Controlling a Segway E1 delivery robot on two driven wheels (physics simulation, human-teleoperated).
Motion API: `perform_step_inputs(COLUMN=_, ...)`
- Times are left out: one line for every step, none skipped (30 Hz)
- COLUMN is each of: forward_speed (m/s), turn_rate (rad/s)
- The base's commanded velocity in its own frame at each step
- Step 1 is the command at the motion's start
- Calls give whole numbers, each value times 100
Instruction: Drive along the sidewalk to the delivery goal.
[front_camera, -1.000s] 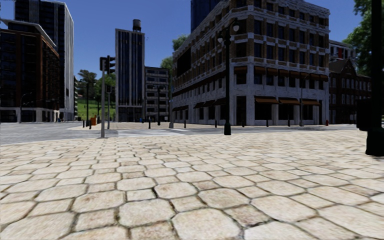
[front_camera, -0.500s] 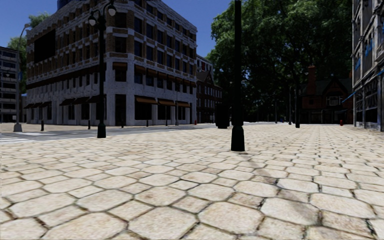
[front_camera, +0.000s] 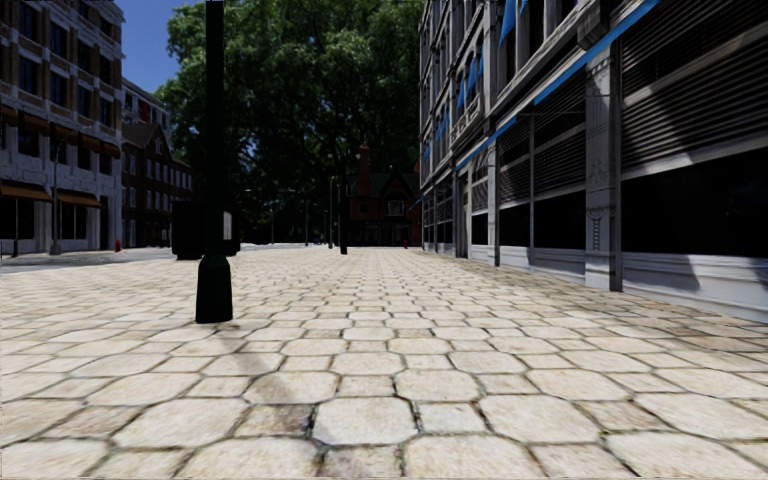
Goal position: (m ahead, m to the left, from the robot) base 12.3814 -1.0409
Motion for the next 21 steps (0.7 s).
perform_step_inputs(forward_speed=199, turn_rate=-8)
perform_step_inputs(forward_speed=199, turn_rate=-2)
perform_step_inputs(forward_speed=199, turn_rate=-2)
perform_step_inputs(forward_speed=199, turn_rate=0)
perform_step_inputs(forward_speed=199, turn_rate=0)
perform_step_inputs(forward_speed=199, turn_rate=0)
perform_step_inputs(forward_speed=199, turn_rate=0)
perform_step_inputs(forward_speed=199, turn_rate=0)
perform_step_inputs(forward_speed=199, turn_rate=0)
perform_step_inputs(forward_speed=199, turn_rate=0)
perform_step_inputs(forward_speed=199, turn_rate=0)
perform_step_inputs(forward_speed=199, turn_rate=0)
perform_step_inputs(forward_speed=199, turn_rate=0)
perform_step_inputs(forward_speed=199, turn_rate=0)
perform_step_inputs(forward_speed=199, turn_rate=0)
perform_step_inputs(forward_speed=199, turn_rate=0)
perform_step_inputs(forward_speed=199, turn_rate=0)
perform_step_inputs(forward_speed=199, turn_rate=0)
perform_step_inputs(forward_speed=199, turn_rate=0)
perform_step_inputs(forward_speed=199, turn_rate=2)
perform_step_inputs(forward_speed=199, turn_rate=2)
